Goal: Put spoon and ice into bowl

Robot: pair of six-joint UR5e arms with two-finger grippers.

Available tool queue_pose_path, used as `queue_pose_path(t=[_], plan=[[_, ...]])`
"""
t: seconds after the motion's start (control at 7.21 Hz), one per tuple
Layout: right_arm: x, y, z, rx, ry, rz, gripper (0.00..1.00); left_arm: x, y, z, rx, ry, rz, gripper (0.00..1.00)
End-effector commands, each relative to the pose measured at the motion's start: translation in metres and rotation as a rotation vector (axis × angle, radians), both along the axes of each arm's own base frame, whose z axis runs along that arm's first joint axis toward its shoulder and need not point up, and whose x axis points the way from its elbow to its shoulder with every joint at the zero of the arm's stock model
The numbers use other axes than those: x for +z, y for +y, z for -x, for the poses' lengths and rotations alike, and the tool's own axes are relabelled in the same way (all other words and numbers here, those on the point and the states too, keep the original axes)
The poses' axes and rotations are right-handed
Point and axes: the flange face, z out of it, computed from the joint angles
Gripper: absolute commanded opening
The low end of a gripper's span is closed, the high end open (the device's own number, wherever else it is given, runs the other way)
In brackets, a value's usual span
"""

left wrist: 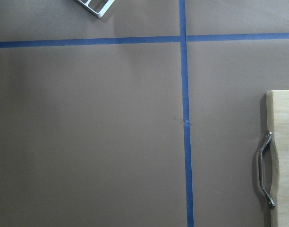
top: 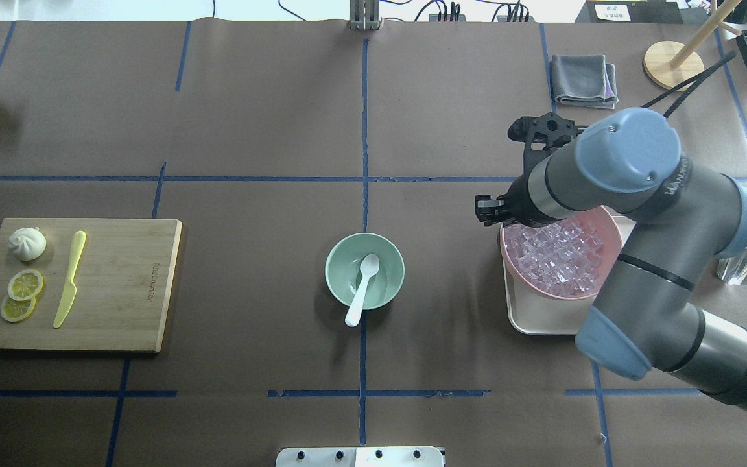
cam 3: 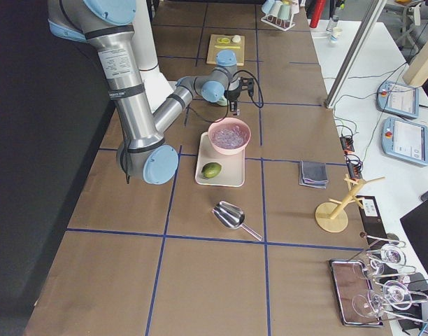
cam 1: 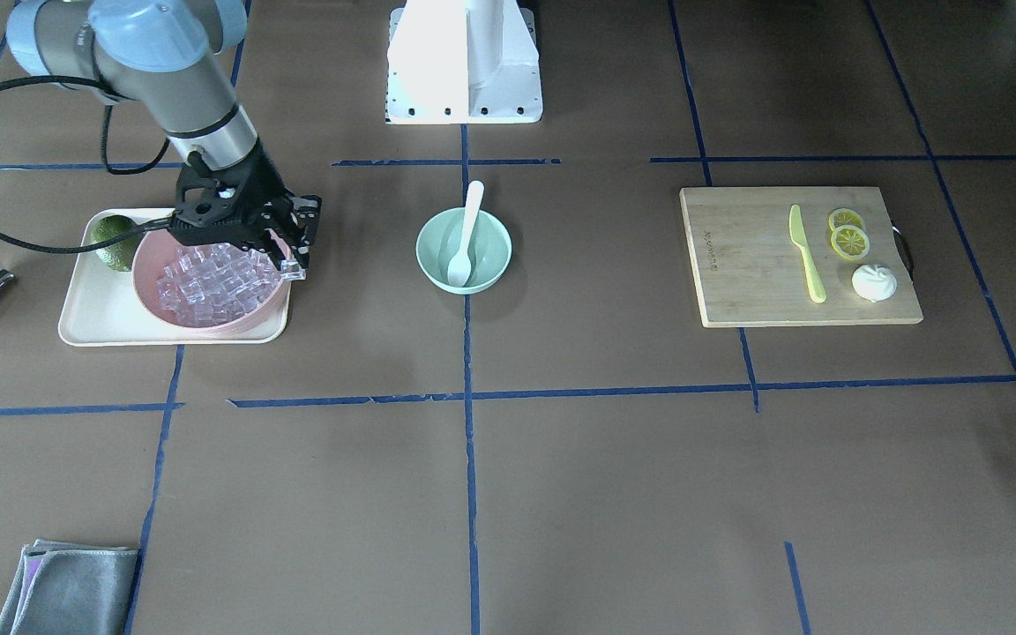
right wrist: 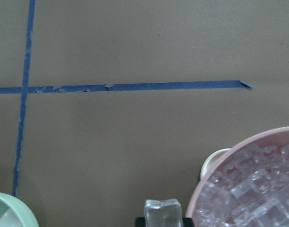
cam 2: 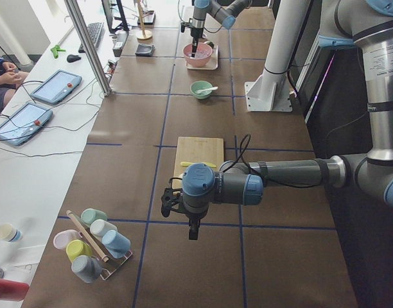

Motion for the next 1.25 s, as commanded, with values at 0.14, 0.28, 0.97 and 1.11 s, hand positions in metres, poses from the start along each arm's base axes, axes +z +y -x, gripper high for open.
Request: queue_pose_path(t=[0.14, 0.28, 0.97, 1.11], plan=[[-0.084, 0.053, 0.127, 0.070, 0.040, 0.027, 0.02, 0.000, 0.000, -0.001, 0.002, 0.012, 0.001, 1.00], [-0.090, 0.073, 0.157, 0.073, 0.052, 0.018, 0.03, -0.001, -0.001, -0.003, 0.005, 0.012, 0.000, 1.00], [-0.083, 0.078, 0.186, 0.059, 0.085, 0.025, 0.33, -0.002, -0.002, -0.005, 0.011, 0.024, -0.001, 1.00], [-0.078, 0.078, 0.187, 0.057, 0.094, 0.025, 0.77, -0.002, -0.002, -0.006, 0.012, 0.024, -0.001, 1.00]])
